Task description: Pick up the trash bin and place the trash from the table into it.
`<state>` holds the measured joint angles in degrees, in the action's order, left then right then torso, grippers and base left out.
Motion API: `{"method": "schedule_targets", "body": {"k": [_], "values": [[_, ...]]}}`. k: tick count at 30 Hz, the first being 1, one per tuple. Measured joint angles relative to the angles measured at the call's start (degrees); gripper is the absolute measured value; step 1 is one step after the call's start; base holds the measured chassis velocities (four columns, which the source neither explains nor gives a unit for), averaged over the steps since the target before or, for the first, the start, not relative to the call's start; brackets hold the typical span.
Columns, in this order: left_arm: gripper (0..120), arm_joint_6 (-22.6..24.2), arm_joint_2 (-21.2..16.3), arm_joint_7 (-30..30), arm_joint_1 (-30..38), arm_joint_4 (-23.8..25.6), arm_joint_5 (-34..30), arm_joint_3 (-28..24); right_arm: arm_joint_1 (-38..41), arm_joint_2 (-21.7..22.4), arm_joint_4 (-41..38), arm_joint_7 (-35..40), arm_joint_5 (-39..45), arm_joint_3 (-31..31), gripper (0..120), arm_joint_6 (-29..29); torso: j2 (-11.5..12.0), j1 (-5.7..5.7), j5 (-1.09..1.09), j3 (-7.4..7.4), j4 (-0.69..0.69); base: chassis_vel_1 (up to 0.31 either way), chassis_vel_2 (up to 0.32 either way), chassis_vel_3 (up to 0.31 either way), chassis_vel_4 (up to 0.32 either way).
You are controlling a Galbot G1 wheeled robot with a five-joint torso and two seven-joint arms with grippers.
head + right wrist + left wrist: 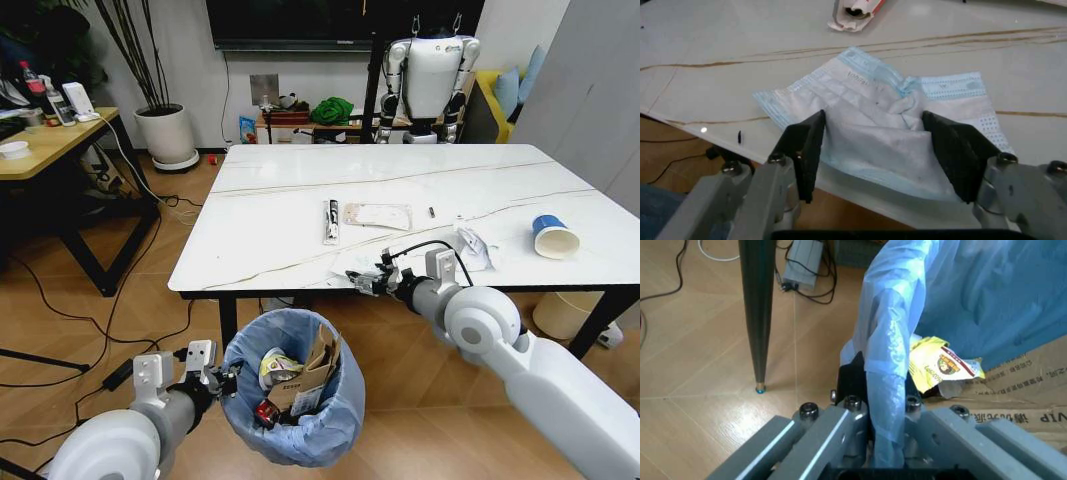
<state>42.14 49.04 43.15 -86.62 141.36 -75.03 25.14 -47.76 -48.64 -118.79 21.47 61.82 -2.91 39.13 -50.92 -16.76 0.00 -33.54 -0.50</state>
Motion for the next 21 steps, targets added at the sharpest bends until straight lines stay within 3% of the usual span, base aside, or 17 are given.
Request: {"method": "schedule_targets", "body": {"k": [3,13,15,21], "values": [[0,0.00,-0.04,-0.02,-0.09,0.28,-0.11,0.30,-0.10,-0.03,0.00,0.44,-0.78,0.10,37,-0.33,0.00,0.00,0.00,0.00,0.01,0.000,0.000,0.000,0.000],[0,0.00,-0.39,-0.04,-0.01,0.65,-0.16,0.64,-0.79,0.06,-1.42,0.60,-1.22,-0.33,5,-1.41,0.00,0.00,0.00,0.00,0.01,0.000,0.000,0.000,0.000],[0,0.00,-0.50,-0.04,-0.01,0.68,-0.21,0.80,-0.58,0.29,-2.75,0.72,-0.77,-0.74,0,-1.45,0.00,0.00,0.00,0.00,0.01,0.000,0.000,0.000,0.000],[0,0.00,-0.50,0.02,0.10,0.40,-0.23,0.75,0.65,1.14,-9.95,1.95,5.14,-1.63,0,-1.53,0.00,0.00,-0.01,0.00,0.01,0.000,0.000,0.000,0.000]]}}
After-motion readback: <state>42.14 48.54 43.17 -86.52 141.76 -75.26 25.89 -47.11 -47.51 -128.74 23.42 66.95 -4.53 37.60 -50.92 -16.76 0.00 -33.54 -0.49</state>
